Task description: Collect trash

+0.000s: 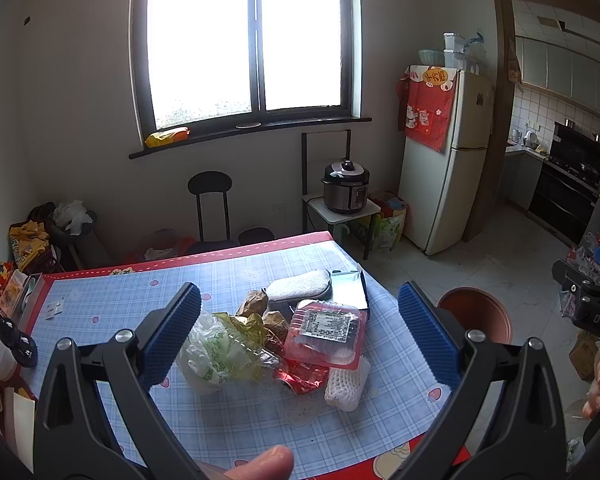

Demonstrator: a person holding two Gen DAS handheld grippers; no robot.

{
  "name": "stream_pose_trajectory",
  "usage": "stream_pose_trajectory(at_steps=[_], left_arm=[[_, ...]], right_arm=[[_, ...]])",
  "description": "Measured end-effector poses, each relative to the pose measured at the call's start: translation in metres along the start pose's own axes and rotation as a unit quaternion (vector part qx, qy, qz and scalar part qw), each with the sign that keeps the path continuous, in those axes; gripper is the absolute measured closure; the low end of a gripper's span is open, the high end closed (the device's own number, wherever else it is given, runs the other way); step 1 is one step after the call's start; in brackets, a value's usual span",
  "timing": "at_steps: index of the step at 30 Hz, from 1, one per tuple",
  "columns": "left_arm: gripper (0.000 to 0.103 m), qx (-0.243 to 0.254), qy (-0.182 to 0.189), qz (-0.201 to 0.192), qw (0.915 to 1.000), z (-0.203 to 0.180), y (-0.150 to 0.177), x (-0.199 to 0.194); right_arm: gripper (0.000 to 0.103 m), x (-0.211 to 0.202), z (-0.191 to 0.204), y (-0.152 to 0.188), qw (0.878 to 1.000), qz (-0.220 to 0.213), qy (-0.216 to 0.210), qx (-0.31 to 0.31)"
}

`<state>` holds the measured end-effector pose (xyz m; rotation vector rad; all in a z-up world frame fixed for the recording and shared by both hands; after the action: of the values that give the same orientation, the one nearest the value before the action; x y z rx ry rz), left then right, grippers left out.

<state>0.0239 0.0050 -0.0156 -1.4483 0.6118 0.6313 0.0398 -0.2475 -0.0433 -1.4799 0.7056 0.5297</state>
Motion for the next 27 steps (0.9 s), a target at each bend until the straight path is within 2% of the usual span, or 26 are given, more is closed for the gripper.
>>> stream_pose_trajectory(at_steps=[27], left_arm=[[0.006,-0.002,-0.002,-0.003,1.0,0.0025,-0.0014,-0.0025]], right_arm=[[0.005,-0.0014,0.0043,-0.0032,1.0,-0.003,0.002,-0.007]])
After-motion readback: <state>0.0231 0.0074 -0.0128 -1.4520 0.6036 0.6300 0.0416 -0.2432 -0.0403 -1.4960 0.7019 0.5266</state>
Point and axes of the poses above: each gripper's, at about its wrist camera, not at the fingertips, and x roughly the way its jaws point, z to its left, y to its underside, the point moved 4 cm from there along x, roughly the way its jaws point, and after that the axes turned 14 degrees about z, right-handed, at the moved point
